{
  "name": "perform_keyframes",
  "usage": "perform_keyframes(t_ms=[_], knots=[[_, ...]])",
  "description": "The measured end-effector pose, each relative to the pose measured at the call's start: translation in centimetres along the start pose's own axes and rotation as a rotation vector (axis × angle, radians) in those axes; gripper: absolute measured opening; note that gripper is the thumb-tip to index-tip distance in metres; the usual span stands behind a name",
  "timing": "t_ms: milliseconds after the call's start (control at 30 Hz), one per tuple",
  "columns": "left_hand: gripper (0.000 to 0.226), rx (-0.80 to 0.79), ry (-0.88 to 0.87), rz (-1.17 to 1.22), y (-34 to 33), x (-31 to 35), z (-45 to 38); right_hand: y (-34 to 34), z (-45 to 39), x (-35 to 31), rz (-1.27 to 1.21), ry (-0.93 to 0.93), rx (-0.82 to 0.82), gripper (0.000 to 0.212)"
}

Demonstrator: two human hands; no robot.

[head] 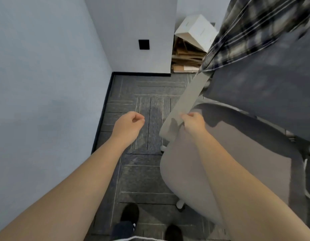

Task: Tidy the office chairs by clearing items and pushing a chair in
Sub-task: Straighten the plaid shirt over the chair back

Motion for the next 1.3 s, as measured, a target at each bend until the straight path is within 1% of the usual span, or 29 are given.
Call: perform_keyframes(t_ms=[67, 133, 167, 233, 333, 433, 567, 600, 667, 767, 800, 867, 967, 1133, 1300], knots=[[0.025, -0.047, -0.005, -0.020, -0.9, -1.2, -1.8, -0.9, -1.4, 1.5, -0.174, -0.047, 0.065, 0.014], [0.025, -0.099, -0.011, -0.037, -1.5, -2.2, -3.2, -1.5, -1.9, 2.4, -0.281, -0.083, 0.109, 0.006], [0.025, -0.120, -0.022, -0.050, -1.6, -2.5, -3.6, -1.7, -1.9, 2.5, -0.293, -0.088, 0.121, 0.007], [0.026, -0.147, -0.054, -0.074, -1.6, -2.7, -4.4, -1.7, -1.7, 2.6, -0.286, -0.083, 0.143, 0.021], [0.025, -0.175, -0.111, -0.076, -1.4, -2.4, -5.0, -1.5, -0.7, 2.8, -0.264, -0.075, 0.150, 0.020], [0.025, -0.178, -0.157, -0.077, -1.3, -1.9, -4.4, -0.8, 1.2, 3.9, -0.210, -0.096, 0.161, 0.022], [0.025, -0.194, -0.174, -0.088, -1.0, -1.8, -2.6, 0.5, 4.7, 5.5, -0.113, -0.086, 0.144, 0.014], [0.025, -0.199, -0.183, -0.092, -0.9, -1.8, -2.0, 0.9, 5.7, 5.8, -0.079, -0.094, 0.144, 0.015], [0.025, -0.197, -0.200, -0.090, -0.5, -1.5, -0.5, 1.9, 7.6, 6.4, 0.004, -0.112, 0.151, 0.025], [0.024, -0.177, -0.220, -0.066, 0.5, -0.9, 2.0, 3.1, 10.2, 6.8, 0.155, -0.106, 0.143, 0.029], [0.023, -0.169, -0.230, -0.051, 0.9, -0.7, 2.9, 3.5, 11.2, 6.6, 0.186, -0.089, 0.165, 0.032], [0.023, -0.143, -0.252, -0.023, 1.9, -0.1, 4.8, 4.7, 12.9, 5.8, 0.182, -0.038, 0.241, 0.042], [0.024, -0.106, -0.293, 0.007, 3.6, 0.8, 7.8, 5.8, 16.0, 3.5, 0.122, 0.060, 0.302, 0.042], [0.025, -0.027, -0.343, 0.059, 8.1, 2.6, 12.0, 6.2, 21.3, -2.2, 0.105, 0.213, 0.308, 0.034], [0.024, 0.035, -0.390, 0.128, 13.3, 5.7, 13.2, 5.7, 25.8, -9.8, 0.139, 0.328, 0.306, 0.039]])
Point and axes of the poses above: each hand's wrist, its own z-axis away from the middle knuckle, its own y-axis out of the back of the hand, x = y × z, the point moved 7 cm from there along -z, towards the middle knuckle, and after that the axes turned 12 degrees about -z, right-handed, at the moved point
